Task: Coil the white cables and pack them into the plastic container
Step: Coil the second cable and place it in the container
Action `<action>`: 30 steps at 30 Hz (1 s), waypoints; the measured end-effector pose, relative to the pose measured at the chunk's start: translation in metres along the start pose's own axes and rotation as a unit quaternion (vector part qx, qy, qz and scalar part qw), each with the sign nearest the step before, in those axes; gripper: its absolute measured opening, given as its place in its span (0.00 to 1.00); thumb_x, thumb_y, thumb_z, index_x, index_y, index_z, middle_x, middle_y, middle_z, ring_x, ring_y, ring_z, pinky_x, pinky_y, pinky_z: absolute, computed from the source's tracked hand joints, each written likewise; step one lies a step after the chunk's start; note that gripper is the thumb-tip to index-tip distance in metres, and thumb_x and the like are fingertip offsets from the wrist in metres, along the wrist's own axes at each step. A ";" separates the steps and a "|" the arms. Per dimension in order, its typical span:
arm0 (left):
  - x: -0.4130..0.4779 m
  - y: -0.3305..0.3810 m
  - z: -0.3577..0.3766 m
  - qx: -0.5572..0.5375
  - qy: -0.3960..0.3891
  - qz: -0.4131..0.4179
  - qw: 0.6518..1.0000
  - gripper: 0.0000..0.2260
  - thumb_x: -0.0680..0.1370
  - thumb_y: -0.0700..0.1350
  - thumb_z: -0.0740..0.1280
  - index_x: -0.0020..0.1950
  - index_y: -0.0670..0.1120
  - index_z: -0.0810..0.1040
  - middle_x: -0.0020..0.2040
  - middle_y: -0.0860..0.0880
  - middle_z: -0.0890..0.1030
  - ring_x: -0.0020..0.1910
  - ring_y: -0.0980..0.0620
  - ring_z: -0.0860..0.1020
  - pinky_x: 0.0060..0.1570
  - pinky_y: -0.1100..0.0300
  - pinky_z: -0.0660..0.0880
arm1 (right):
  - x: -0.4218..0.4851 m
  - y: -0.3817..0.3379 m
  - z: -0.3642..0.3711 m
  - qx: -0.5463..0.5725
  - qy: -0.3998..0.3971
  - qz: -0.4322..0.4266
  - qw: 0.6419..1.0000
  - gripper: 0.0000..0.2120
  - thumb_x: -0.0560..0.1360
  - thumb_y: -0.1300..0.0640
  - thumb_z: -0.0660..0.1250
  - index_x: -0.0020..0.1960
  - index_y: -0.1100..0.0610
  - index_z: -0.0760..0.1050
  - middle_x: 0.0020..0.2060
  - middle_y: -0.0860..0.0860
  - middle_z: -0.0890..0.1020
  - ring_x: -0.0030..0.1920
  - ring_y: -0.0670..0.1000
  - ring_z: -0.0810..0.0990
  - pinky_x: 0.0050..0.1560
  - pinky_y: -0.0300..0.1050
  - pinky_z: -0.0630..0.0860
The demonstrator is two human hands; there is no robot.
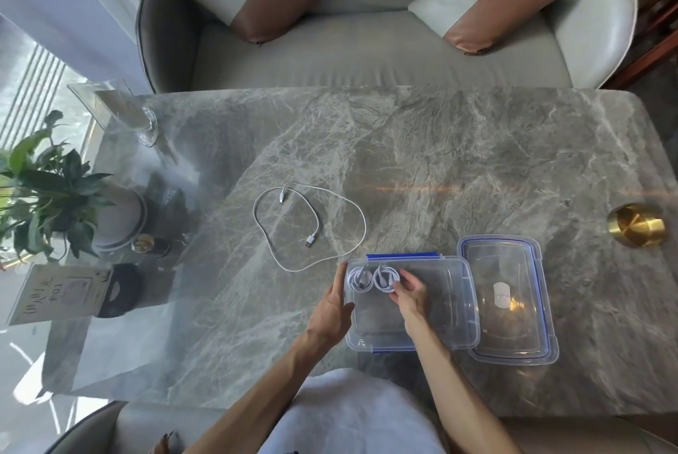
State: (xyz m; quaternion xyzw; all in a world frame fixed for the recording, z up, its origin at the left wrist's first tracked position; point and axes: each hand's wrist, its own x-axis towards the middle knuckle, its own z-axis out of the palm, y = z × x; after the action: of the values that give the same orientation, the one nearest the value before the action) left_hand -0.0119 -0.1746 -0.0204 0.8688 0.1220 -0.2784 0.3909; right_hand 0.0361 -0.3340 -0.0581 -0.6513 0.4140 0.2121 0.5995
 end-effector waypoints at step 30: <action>0.001 -0.008 0.000 -0.022 -0.010 0.021 0.999 0.38 0.78 0.37 0.62 0.80 0.53 0.43 0.79 0.46 0.61 0.69 0.39 0.72 0.64 0.50 0.72 | 0.007 0.000 -0.027 -0.065 -0.012 -0.057 0.996 0.16 0.81 0.53 0.63 0.65 0.60 0.74 0.57 0.53 0.80 0.43 0.50 0.80 0.39 0.42 0.79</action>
State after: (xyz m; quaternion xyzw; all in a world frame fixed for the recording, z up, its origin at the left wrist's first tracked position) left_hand -0.0142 -0.1690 -0.0262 0.8595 0.1065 -0.2758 0.4169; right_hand 0.0343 -0.3621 -0.0585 -0.7085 0.3544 0.2120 0.5722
